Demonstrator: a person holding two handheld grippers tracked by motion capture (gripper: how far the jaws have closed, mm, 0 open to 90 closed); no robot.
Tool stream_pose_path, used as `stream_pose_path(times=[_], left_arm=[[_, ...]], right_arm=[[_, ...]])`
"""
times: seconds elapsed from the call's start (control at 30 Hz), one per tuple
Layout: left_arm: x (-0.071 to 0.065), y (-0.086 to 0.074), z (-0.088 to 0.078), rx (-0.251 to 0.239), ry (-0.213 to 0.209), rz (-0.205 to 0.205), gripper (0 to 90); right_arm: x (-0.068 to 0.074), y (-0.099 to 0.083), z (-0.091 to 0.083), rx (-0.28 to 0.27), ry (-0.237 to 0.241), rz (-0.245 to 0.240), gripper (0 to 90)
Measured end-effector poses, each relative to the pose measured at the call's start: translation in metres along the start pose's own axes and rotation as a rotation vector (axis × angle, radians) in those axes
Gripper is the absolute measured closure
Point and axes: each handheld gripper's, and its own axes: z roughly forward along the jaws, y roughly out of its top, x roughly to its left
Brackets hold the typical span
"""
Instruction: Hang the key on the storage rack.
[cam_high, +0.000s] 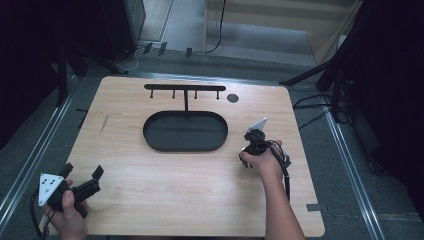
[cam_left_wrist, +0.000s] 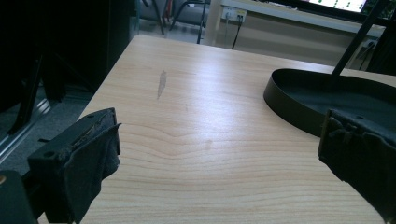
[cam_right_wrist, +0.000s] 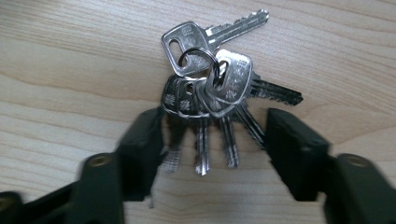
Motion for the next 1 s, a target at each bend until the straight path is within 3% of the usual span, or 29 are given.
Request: stream_pose_path(times=[0.1, 0.2, 0.3, 0.57, 1.0], left_arm=[[0.000, 0.000, 0.000, -0.001, 0.000, 0.000, 0.0], [0.000, 0.000, 0.000, 0.000, 0.000, 0.000, 0.0], [0.000, 0.000, 0.000, -0.002, -0.001, -0.001, 0.0], [0.000, 0.000, 0.000, 0.001, 0.000, 0.001, 0.0], [0.001, 0.000, 0.000, 0.001, -0.003, -0.006, 0.0]], right_arm=[[0.002, -0.003, -0.003, -0.009, -0.029, -0.021, 71.2], [-0.002, -0.005, -0.005, -0.012, -0.008, -0.046, 79.3], [-0.010, -0.006, -0.012, -0.043, 0.027, -0.034, 90.0], [-0.020, -0.002, -0.040, -0.055, 0.018, -0.097, 90.0], [-0.013, 0.014, -0.089, -0.093, 0.007, -0.140, 90.0]])
